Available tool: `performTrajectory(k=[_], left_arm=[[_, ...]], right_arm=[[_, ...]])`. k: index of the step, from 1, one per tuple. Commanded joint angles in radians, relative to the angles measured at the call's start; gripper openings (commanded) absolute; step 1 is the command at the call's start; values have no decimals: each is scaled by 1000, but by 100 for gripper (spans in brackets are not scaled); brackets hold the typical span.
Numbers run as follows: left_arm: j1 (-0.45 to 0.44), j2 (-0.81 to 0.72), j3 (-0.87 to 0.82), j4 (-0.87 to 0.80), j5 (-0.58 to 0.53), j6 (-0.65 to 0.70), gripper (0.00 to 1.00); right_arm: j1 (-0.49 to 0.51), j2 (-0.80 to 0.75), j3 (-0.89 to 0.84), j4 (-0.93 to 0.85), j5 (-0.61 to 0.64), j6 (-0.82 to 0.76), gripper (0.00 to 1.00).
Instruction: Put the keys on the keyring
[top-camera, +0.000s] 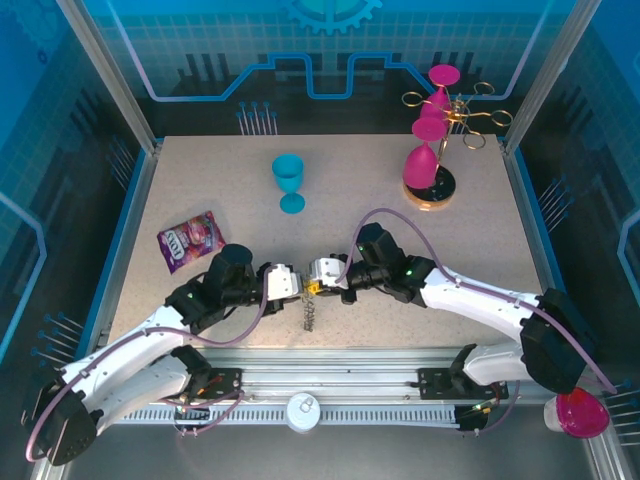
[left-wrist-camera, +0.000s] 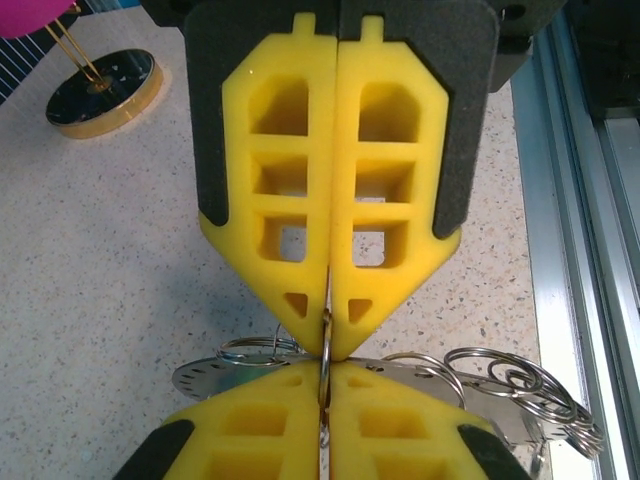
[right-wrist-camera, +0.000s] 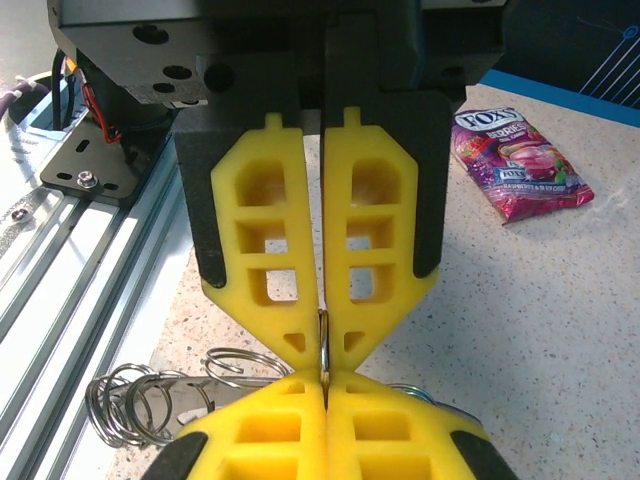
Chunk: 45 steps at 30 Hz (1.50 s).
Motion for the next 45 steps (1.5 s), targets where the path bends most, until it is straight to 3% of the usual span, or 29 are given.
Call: performTrajectory(k=[1,8,13,16,17,19,20,25,29,33,36,42,45], left_arm=[[-13,9,41,16,7,12,10],[-13,16,41,25,14,14,12],[-14,13,40,28,22,31,0],[-15,-1,35,28,14,45,0],[-14,-9,33,28,8,47,0],[-14,-27,27,18,-6,52,0],[-14,-36,26,11,-10,55,0],[-13,-116,20,-65,-59,83,0],[-6,-185,23,-138,-145,88,0],[19,-239,44,-240,-258,69,0],[63,-260,71,-328,-353,56,0],[175,-298,91,-405,-435,32,0],[207,-297,89,-412,-461,15,0]], right_arm=[[40,12,31,67,-58,23,0],[46,18,24,106,-70,47,0],[49,23,24,109,-72,54,0],[48,14,14,113,-45,63,0],[42,6,7,111,-38,68,5],[21,-23,-14,109,-8,102,36],[6,-41,-26,108,11,132,40],[-99,-143,-80,92,121,332,46],[-110,-140,-75,74,248,454,47],[-105,-71,-69,130,406,714,38],[-90,22,-6,47,505,914,36],[-18,282,304,-302,448,933,41],[13,400,409,-389,426,952,40]])
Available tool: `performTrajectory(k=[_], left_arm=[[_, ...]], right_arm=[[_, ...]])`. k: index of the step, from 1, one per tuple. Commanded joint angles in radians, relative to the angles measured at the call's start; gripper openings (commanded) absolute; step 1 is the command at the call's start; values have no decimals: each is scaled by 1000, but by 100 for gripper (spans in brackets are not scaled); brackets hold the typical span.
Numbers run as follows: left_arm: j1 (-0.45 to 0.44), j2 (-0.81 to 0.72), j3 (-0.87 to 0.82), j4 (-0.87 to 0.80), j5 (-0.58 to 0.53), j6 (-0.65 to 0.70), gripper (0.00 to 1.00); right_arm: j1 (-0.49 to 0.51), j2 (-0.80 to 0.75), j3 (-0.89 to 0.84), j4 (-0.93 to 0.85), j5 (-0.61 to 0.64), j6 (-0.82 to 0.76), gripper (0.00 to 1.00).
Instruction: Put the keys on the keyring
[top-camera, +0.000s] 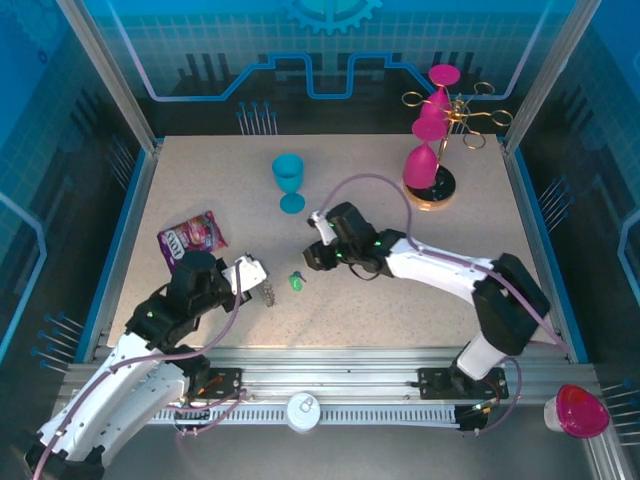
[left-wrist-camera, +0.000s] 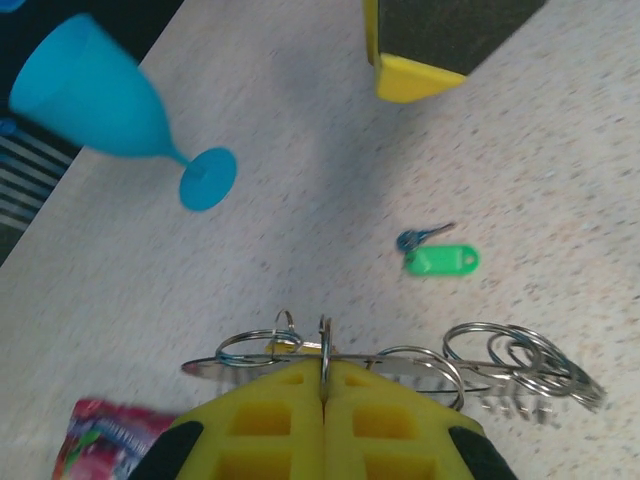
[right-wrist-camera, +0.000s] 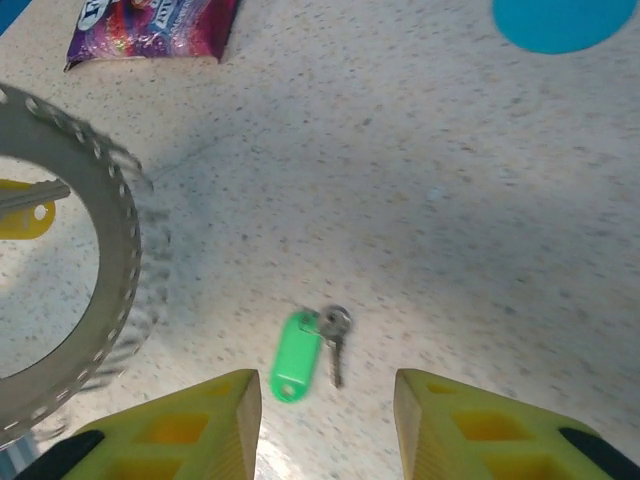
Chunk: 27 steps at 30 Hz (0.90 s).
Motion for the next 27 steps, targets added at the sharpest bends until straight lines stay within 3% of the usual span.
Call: performTrajectory(k=[1,6,15,27], left_arm=[[29,-12,31,-32,-58,-37,0],[39,-17,19,-17,-52,-55,0],[40,-18,-11,22,-17,-58,0],[39,-27,-25,19,10,-39,0]], right_arm=[[36,109,110,-200,-27,76,40],[56,247,222,-295,3,281,40],[85,298,237,-281,70,766,38],[103,382,297,-218,47,930,33]])
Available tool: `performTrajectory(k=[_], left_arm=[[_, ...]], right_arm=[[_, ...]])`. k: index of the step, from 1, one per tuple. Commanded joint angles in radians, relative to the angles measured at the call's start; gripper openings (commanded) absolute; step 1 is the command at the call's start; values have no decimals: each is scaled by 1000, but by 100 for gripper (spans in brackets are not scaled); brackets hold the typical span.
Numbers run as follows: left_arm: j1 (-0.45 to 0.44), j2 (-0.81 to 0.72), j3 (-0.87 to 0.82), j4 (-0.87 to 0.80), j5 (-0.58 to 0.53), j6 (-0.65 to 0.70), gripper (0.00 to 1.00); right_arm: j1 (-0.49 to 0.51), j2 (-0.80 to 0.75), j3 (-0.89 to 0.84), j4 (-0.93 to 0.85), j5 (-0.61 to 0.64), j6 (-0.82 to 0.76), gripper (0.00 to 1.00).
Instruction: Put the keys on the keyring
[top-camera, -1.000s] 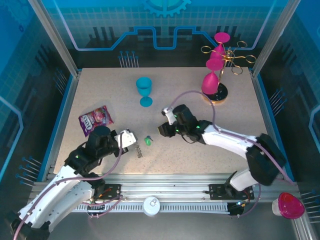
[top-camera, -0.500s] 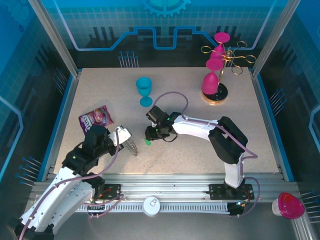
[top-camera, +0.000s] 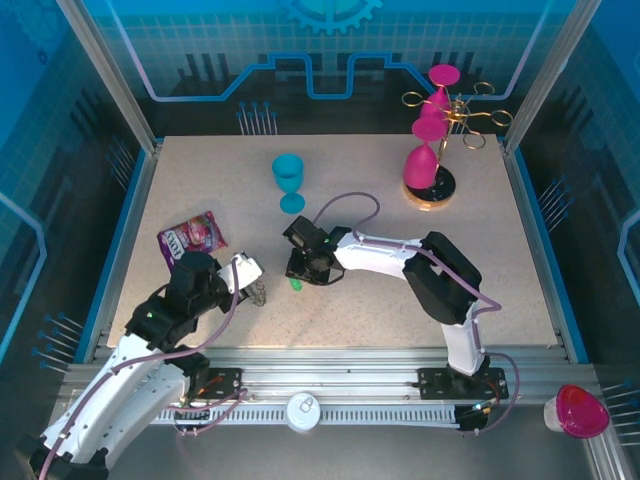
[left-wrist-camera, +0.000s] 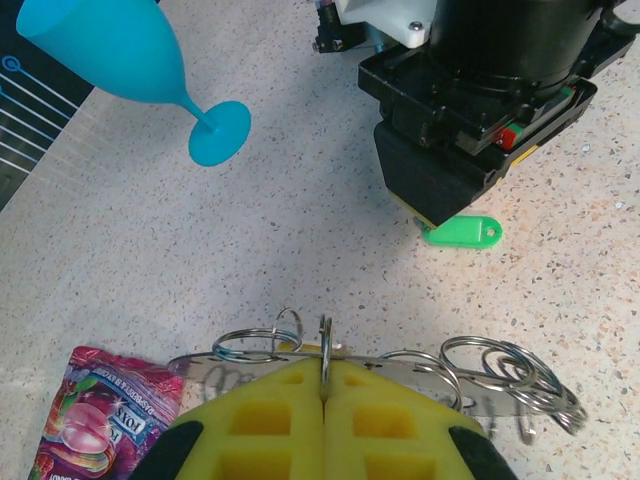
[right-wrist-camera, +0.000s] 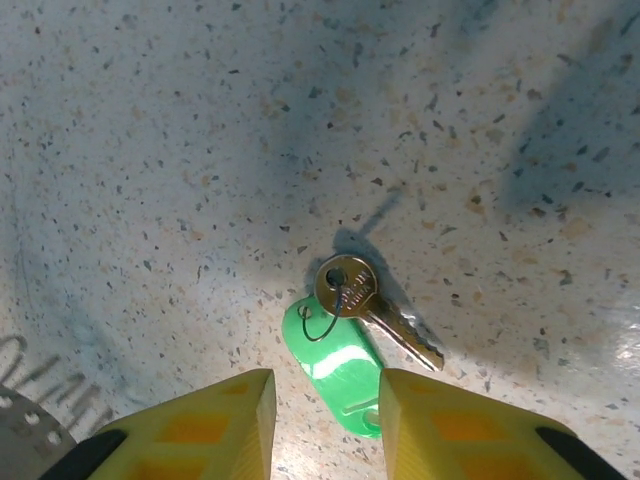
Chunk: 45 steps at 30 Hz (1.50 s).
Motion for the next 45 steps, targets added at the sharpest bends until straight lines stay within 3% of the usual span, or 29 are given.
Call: performTrajectory(k=[1,14,22,27,33,35,40,45], left_arm=[[9,-19,-9,33,29,5,0],[10,-21,-8,22,40,13,0],[9,-24,-9,19,47,12,0],[9,-25,-8,19,47,12,0],[9,-33,-9,16,47,12,0],[9,-34,-9,17,48,13,0],[8,-34,-6,20,52,13,0],[9,-31,-8,31,86,11,0]], right_arm=[[16,35,43,14,8,74,32],[22,88,77,19,22,100,27],[23,90,77,14,30,102,31],[21,104,91,17,28,100,24],[20,98,93,12,42,86,3],[20,82,83,19,48,71,0],[11,0,39,14,52,-48,0],[-18,-121,-24,-134,14,-328,0]])
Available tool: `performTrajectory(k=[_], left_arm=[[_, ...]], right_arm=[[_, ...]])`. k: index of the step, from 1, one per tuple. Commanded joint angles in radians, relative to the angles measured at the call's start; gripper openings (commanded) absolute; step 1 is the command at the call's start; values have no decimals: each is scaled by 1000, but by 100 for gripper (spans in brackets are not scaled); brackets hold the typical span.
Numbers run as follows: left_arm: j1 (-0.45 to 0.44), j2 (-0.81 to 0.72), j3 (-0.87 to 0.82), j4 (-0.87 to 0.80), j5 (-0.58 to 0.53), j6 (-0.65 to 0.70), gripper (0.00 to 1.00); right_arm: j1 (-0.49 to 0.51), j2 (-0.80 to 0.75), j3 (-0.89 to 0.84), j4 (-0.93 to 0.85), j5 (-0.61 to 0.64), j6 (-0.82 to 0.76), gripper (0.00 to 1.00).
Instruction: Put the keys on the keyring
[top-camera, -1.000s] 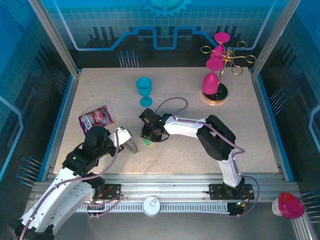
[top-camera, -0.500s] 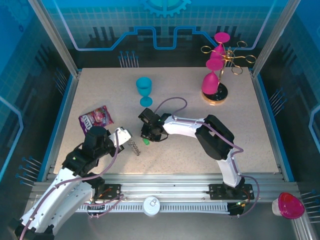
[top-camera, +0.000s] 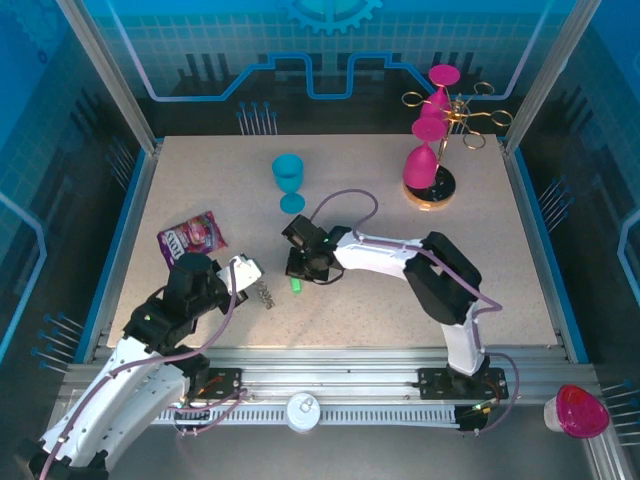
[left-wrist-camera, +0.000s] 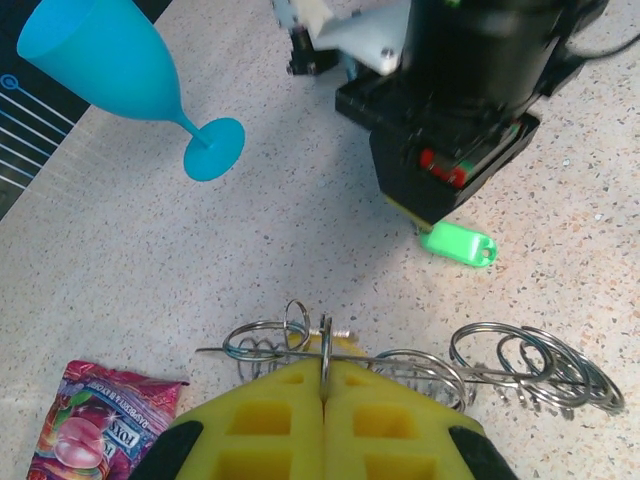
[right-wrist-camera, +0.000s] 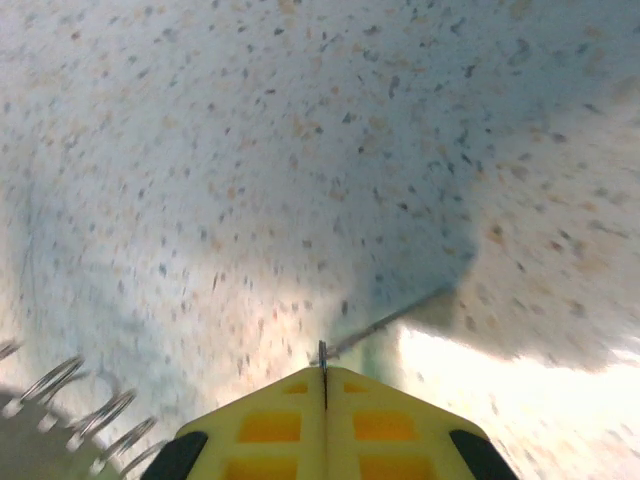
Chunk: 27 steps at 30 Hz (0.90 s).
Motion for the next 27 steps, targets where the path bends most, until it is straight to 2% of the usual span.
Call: performTrajectory(k=[1,5,9,14,27], left_arm=[[8,-9,-6,33,58,8,0],[8,1,-8,45,111,0,0],[6,22,-8,60,165,-6,0],[-5,43,-16,88,201,-10,0],[-16,56,-35,113,201,-12,0]], right_arm=[[-21,-109,-27,-175,-1,-261,0],[-28,-173,-62,-383,35,-464,0],[-38,-183,-76,-497,56,-574,0],[-51,-134,-74,-505,33,-621,0],[-51,13,27,-438,-22,-613,0]])
